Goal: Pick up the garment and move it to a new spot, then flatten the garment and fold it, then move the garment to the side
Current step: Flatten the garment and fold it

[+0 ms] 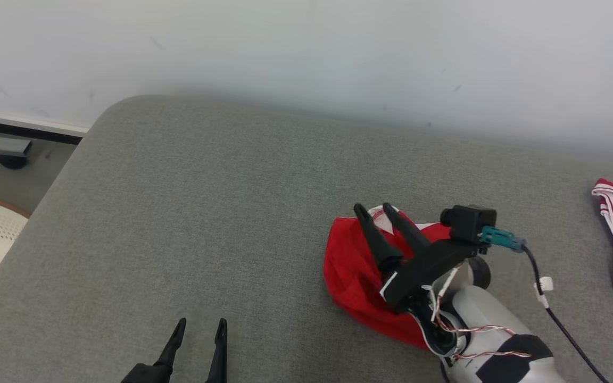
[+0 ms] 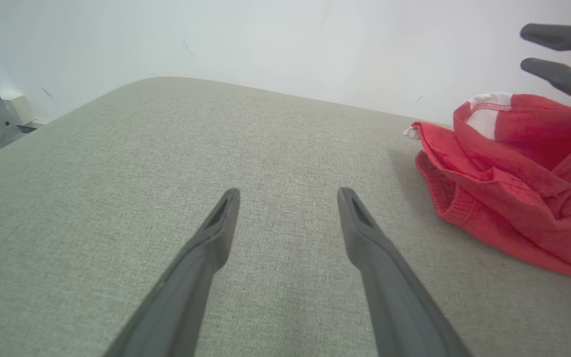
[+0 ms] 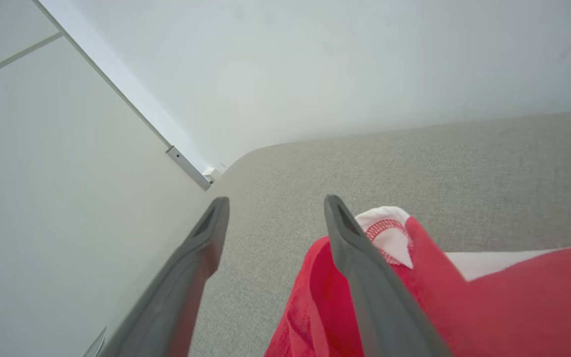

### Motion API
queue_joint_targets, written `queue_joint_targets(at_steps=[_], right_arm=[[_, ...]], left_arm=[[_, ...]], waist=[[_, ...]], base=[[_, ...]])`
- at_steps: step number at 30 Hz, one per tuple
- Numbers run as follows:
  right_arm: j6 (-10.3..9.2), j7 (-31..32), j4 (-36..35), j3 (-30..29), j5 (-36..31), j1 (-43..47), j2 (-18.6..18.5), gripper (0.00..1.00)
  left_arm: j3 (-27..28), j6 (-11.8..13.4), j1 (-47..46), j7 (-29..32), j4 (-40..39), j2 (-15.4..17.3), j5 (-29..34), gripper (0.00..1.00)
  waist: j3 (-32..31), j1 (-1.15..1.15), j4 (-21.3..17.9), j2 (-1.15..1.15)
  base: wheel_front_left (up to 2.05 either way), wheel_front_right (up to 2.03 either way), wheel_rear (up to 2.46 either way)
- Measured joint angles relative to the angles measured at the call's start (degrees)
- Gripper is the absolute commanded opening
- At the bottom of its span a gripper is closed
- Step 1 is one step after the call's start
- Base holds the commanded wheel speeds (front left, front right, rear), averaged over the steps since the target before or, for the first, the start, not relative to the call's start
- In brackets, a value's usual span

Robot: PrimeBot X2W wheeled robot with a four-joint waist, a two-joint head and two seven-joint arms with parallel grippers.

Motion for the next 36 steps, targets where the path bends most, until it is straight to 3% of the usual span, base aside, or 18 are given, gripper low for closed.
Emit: queue_joint_targets(at_steps=[4,10,16,23,31,36], right_arm=[[0.00,-2.27,-5.90,-1.74,1.58,2.20,-3.69,1.00],[0.00,-5.15,-11.65,-9.00,1.80,7.21,-9.55,1.00],[0.00,-5.65,-13.78,-16.37,-0.04,13.79,-11.61,1.00],[0.00,-4.02,-16.71,-18.63,-2.49,19.08,-9.34,1.00],[0.00,-0.80,-20.20,-14.11,-4.50,22.70,-5.53,1.00],[0.00,-0.12,-18.85,-12.76,-5.42,21.67,-4.72,1.00]], left_arm=[[1.00,-0.08,0.92,0.00,-0.51,0.00,0.41,1.00],[2.05,-0.49,1.43,0.00,-0.85,-0.01,0.76,1.00],[2.98,-0.56,2.16,0.00,-1.16,0.01,1.14,1.00],[3.34,-0.82,2.21,0.00,-1.30,0.01,1.19,1.00],[2.89,-1.01,2.15,0.00,-1.11,-0.01,1.29,1.00],[2.59,-1.05,2.14,0.00,-0.98,0.01,1.30,1.00]], waist=[[-0.39,0.00,-1.38,0.00],[-0.75,0.00,-2.82,0.00],[-0.78,0.00,-3.56,0.00],[-0.59,0.00,-4.06,0.00],[-0.70,0.00,-3.11,0.00],[-0.44,0.00,-2.45,0.00]], base=[[0.00,0.00,0.00],[0.00,0.00,0.00],[0.00,0.00,0.00],[0.00,0.00,0.00],[0.00,0.00,0.00],[0.00,0.00,0.00]])
